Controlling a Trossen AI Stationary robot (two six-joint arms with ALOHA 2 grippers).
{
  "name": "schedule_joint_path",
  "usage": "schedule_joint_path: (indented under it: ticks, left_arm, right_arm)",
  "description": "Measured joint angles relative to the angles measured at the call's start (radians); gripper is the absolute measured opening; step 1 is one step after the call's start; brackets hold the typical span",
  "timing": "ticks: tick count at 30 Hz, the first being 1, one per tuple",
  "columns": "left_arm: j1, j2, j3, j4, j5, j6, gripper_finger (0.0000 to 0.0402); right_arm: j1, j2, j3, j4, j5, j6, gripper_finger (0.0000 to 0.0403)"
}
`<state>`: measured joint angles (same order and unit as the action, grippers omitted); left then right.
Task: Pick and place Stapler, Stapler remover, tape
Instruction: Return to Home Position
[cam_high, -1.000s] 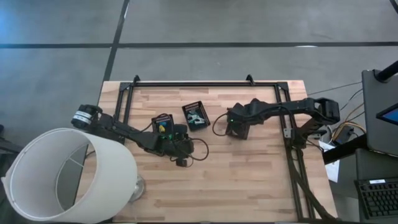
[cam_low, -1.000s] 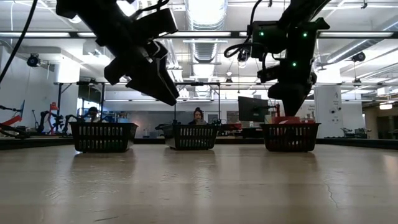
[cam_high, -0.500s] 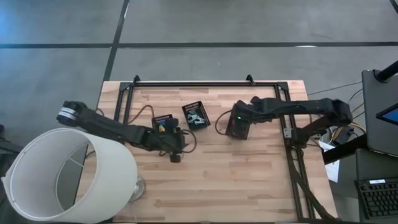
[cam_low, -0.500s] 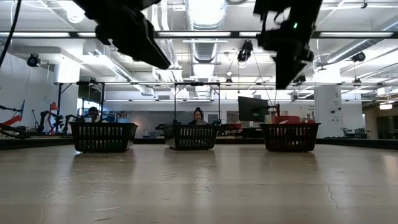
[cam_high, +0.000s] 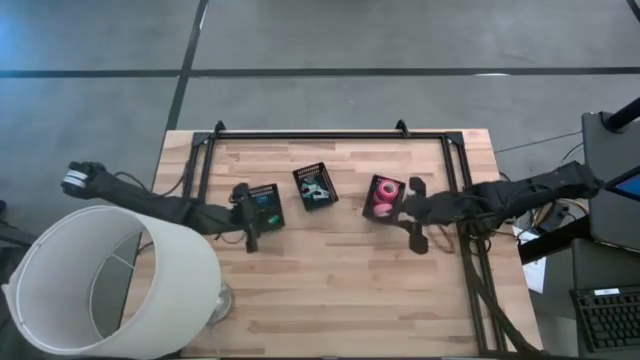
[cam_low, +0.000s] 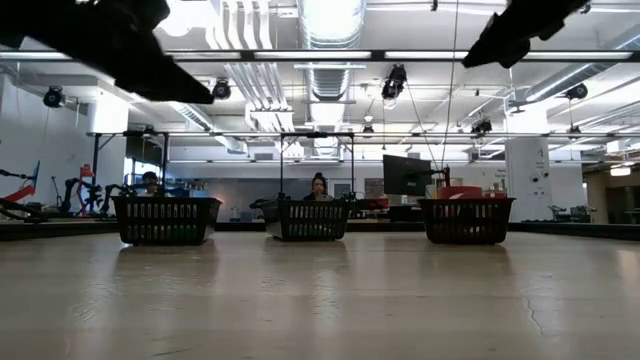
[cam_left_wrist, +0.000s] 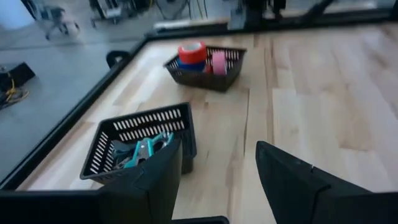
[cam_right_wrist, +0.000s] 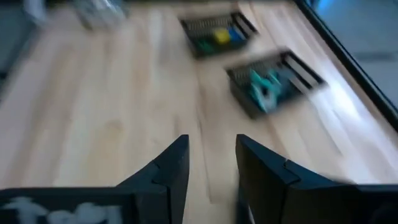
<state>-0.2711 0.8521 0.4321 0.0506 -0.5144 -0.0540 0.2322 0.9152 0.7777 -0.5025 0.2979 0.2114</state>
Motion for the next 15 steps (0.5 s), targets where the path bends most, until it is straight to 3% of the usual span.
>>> schedule_joint_path:
  ticks: [7,15]
  left_arm:
    - [0.0,-0.216,-0.174,0.081,0.0,0.017,0.0209]
    - [0.0,-0.413,-0.261,0.085,0.0,0.087,0.0209]
  right_arm:
    - [-0.001,-0.25,-0.319,0.395,-0.062,-0.061,0.0128]
    - [-0.001,-0.509,-0.51,0.569,-0.063,-0.137,0.0123]
